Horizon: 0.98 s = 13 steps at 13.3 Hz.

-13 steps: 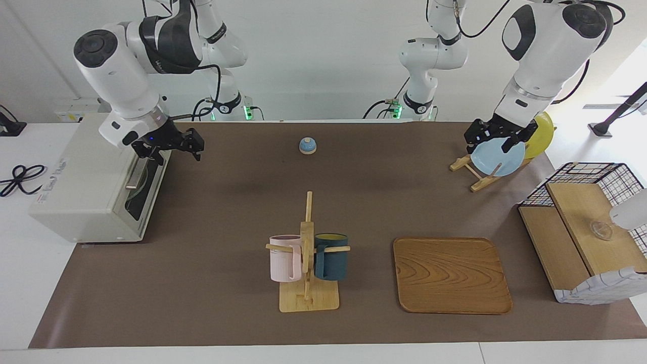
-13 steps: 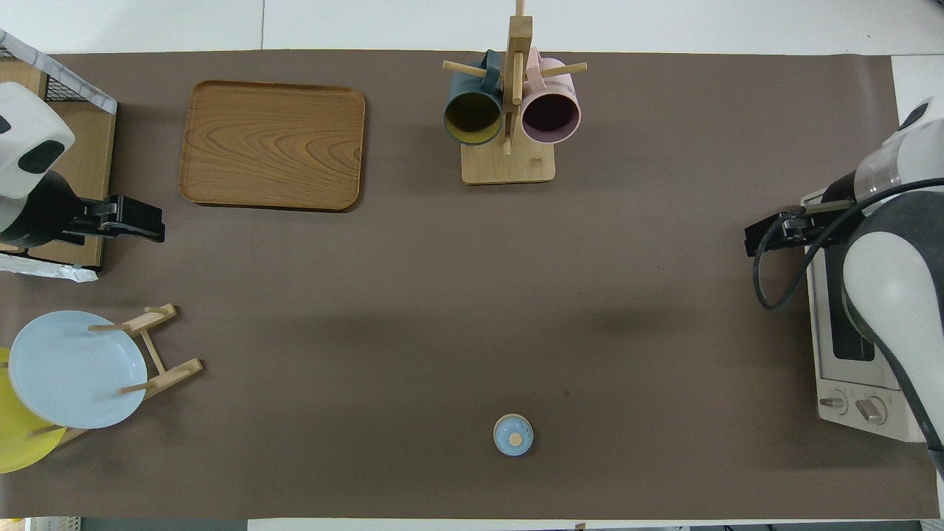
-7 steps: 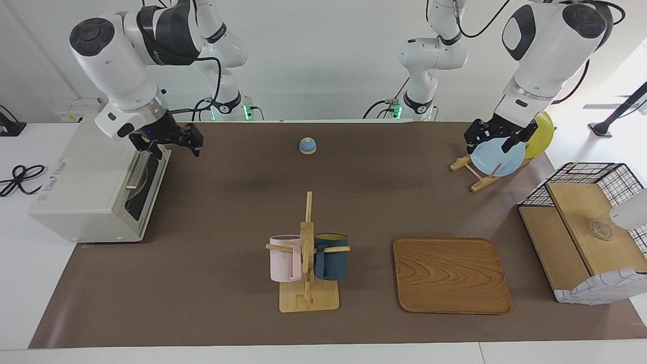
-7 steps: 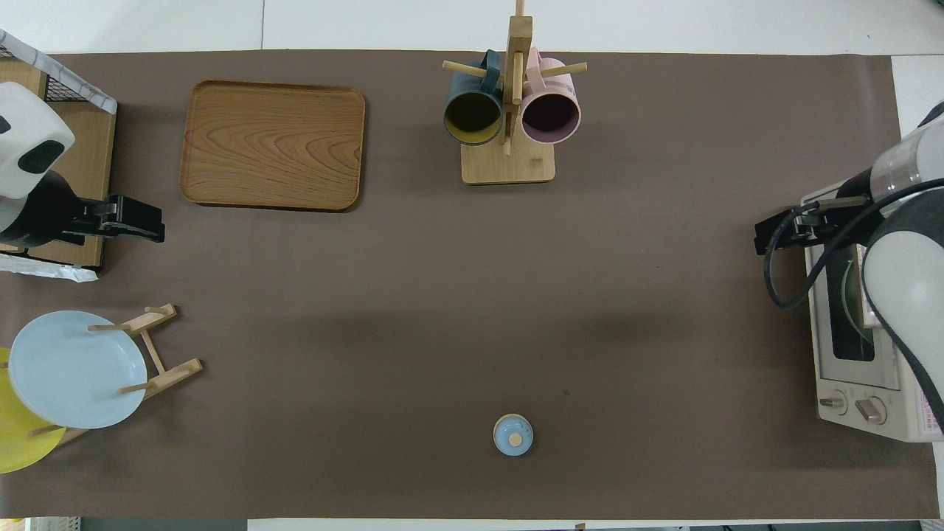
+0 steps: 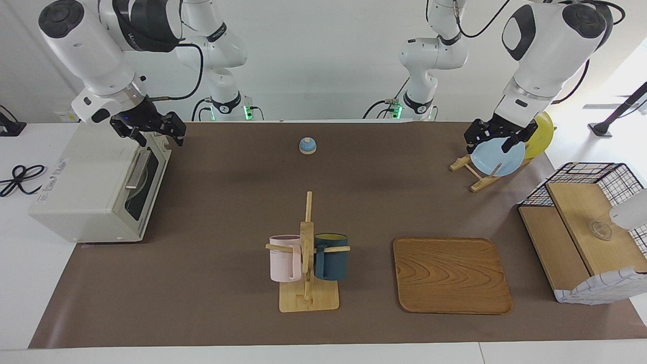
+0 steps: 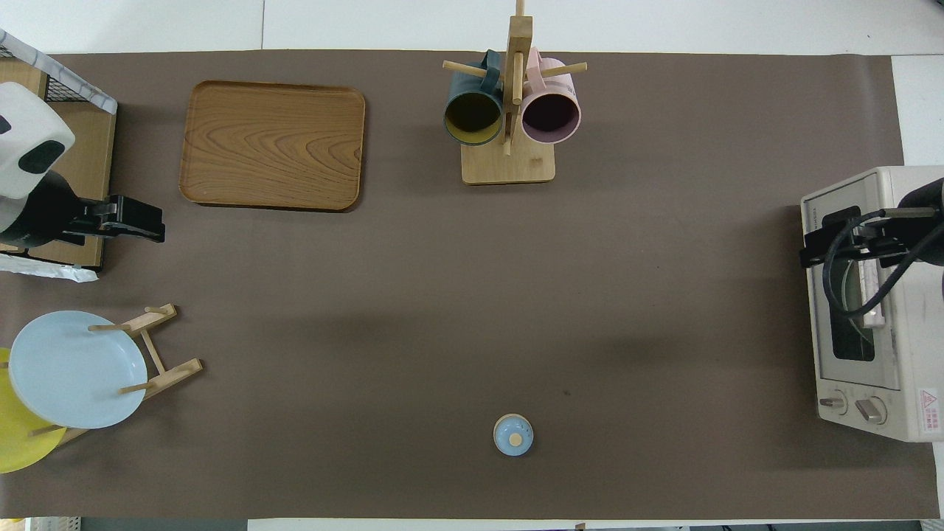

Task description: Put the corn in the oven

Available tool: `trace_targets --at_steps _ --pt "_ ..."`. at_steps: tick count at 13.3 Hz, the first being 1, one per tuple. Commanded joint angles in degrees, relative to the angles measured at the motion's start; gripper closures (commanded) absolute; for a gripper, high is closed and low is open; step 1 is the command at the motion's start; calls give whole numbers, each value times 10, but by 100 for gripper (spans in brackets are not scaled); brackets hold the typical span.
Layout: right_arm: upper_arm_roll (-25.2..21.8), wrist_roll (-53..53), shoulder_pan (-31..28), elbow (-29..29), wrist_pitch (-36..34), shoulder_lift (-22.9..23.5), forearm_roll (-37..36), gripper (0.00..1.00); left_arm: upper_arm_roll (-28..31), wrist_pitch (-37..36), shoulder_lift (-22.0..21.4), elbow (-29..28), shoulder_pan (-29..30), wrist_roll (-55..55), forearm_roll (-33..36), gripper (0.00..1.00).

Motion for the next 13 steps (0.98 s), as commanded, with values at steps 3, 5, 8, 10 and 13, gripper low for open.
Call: trace_targets --at_steps 3,5,8,10,13 --pt "11 3 -9 -2 -4 -1 2 0 -4 -7 -7 -2 7 -2 12 0" --pt "5 3 -8 0 -1 1 6 0 -4 -7 -7 -2 7 -2 12 0" --pt "2 2 -9 4 1 0 5 0 -4 -7 -7 -2 7 -2 12 0" --pt "-16 -1 -8 13 0 -1 4 0 -4 -7 -7 -2 7 -2 12 0" --pt "-16 0 -8 34 -11 -1 5 0 -4 -7 -7 -2 7 -2 12 0"
